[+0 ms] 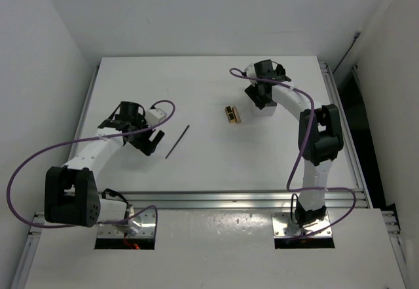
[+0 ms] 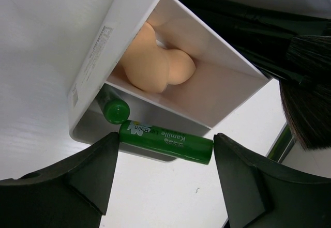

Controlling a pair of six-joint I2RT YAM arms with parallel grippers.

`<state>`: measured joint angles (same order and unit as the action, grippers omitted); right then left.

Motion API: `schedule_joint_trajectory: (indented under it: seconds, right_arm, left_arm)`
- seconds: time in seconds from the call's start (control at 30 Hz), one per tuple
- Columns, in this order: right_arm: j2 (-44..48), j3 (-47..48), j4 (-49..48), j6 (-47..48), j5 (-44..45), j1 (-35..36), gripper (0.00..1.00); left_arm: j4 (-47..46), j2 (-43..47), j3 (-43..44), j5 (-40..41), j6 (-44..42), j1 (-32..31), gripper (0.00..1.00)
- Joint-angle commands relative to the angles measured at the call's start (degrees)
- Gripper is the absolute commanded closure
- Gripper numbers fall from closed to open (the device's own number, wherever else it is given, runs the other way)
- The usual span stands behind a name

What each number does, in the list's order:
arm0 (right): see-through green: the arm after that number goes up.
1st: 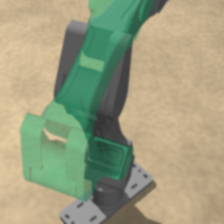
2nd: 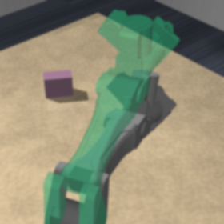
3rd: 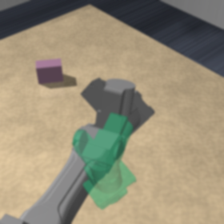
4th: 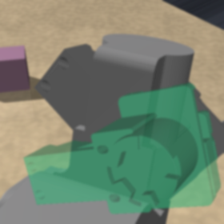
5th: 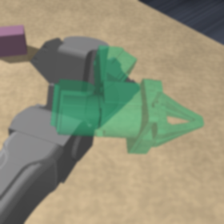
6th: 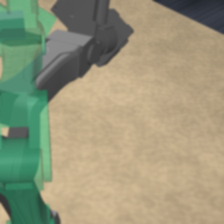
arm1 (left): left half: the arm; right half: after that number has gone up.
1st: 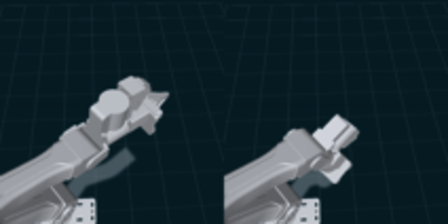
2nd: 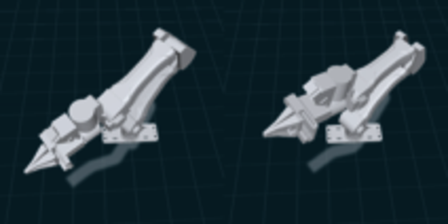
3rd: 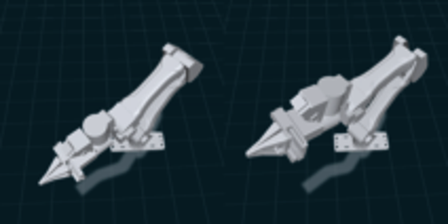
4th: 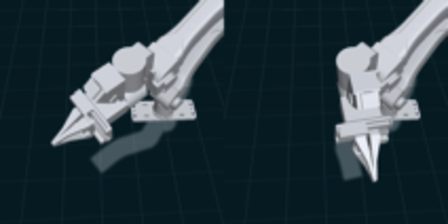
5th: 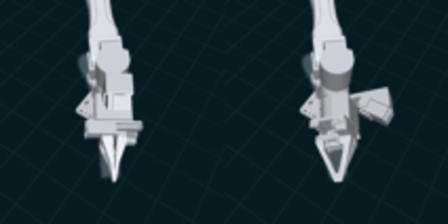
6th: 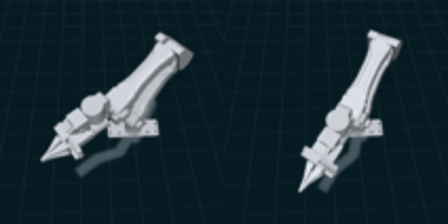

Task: Organize the makeup

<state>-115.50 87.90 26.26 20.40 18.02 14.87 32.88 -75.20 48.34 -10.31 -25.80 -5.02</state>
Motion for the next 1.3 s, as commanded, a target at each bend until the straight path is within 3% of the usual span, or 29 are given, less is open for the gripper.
schedule_joint_trajectory:
  seconds: [0.0, 0.2, 0.8, 1.27]
  right_arm:
    - [0.0, 1.9, -0.3, -0.5, 1.2, 0.2, 0.25]
    - [0.5, 1.9, -0.3, 0.2, 1.6, 1.0, 0.17]
    - [7.4, 0.5, -1.5, -3.1, 0.4, 2.8, 0.16]
    - [12.8, -5.2, -1.0, -13.2, -5.3, -2.3, 0.17]
  left_arm:
    - [-1.0, 0.5, 0.2, -1.1, 0.5, 0.8, 0.11]
    - [-1.0, 1.0, 0.2, -1.1, 0.5, 0.8, 0.11]
    - [-1.0, 1.5, -0.9, -1.1, 0.5, 0.8, 0.11]
    - [-1.0, 2.1, -0.9, -1.1, 0.5, 0.8, 0.11]
